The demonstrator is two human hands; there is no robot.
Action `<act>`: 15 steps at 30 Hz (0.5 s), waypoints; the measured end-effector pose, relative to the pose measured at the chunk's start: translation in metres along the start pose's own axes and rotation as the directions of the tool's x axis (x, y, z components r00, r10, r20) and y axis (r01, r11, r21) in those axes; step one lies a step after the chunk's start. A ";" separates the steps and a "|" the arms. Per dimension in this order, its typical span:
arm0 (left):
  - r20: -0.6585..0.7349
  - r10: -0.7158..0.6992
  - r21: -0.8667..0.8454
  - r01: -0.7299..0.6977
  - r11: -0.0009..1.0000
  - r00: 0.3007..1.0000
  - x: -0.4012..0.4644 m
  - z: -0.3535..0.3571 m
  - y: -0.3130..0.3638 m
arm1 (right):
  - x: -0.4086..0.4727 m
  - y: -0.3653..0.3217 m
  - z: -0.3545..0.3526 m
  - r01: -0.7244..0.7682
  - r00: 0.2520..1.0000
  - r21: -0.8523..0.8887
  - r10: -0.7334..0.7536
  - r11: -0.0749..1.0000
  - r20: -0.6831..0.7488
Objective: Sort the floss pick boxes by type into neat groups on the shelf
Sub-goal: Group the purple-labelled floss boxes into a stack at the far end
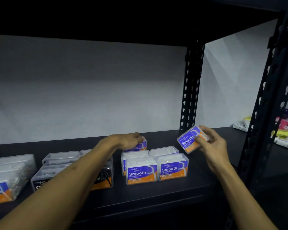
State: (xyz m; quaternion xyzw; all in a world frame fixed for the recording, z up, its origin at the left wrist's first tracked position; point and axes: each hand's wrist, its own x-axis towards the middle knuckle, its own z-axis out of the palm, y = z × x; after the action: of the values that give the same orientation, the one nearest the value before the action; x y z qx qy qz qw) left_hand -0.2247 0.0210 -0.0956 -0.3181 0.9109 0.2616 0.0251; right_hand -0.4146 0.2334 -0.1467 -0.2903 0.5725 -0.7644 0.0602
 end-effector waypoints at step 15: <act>0.021 -0.020 0.070 0.019 0.997 1.000 -0.029 -0.007 -0.005 | 0.003 0.014 -0.008 -0.003 0.956 -0.374 0.112 0.927 0.271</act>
State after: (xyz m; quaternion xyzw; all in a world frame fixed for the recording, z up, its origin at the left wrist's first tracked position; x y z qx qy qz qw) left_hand -0.1976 0.0307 -0.0856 -0.3232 0.9160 0.2327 0.0486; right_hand -0.4242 0.2343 -0.1598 -0.3872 0.6996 -0.5904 0.1095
